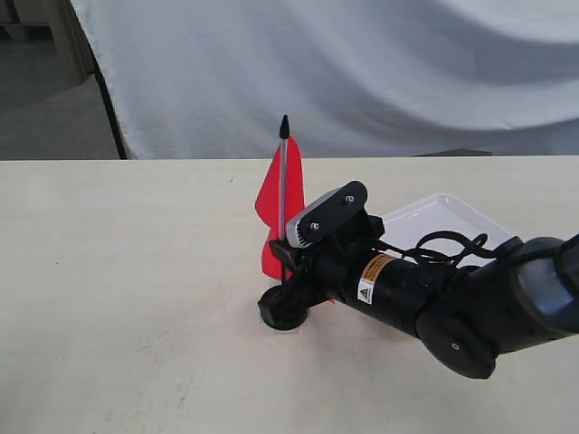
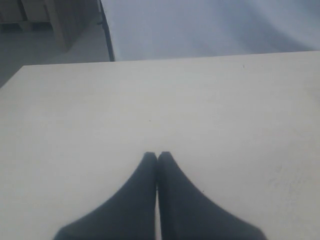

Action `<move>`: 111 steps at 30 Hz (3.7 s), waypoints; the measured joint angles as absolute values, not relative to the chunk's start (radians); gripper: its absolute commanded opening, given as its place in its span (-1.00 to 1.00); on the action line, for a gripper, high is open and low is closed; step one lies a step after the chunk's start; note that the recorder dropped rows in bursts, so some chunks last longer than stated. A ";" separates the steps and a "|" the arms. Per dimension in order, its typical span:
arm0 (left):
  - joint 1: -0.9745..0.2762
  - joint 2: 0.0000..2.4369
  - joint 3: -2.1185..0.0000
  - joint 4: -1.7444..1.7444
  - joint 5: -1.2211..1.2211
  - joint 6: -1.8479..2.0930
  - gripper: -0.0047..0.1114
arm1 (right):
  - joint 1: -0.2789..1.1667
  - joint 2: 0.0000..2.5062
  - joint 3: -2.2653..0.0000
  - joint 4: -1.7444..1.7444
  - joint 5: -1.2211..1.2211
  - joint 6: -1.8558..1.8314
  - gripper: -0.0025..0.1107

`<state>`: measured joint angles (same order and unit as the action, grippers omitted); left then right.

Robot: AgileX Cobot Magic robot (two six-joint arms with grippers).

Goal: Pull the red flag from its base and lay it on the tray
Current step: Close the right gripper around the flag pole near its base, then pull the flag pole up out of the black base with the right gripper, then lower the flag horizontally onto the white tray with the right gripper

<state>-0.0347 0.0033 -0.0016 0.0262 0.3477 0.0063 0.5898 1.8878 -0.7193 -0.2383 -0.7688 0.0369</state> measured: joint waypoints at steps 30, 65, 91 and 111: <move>-0.035 0.003 -0.002 0.026 0.348 0.006 -0.92 | 0.565 1.692 -1.235 -0.535 0.562 -0.157 -0.96; -0.035 0.003 -0.002 0.026 0.348 0.006 -0.92 | 0.345 2.027 -1.247 -1.164 0.664 -0.287 -0.96; -0.035 0.003 -0.002 0.026 0.348 0.006 -0.92 | 0.348 2.112 -1.248 -1.214 0.655 -0.242 0.08; -0.035 0.003 -0.002 0.026 0.348 0.006 -0.92 | 0.352 2.063 -1.249 -1.112 0.790 -0.044 -0.30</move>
<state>-0.0347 0.0033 -0.0016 0.0262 0.3477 0.0063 0.3515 2.0630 -1.2495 -1.1119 0.7897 -0.0444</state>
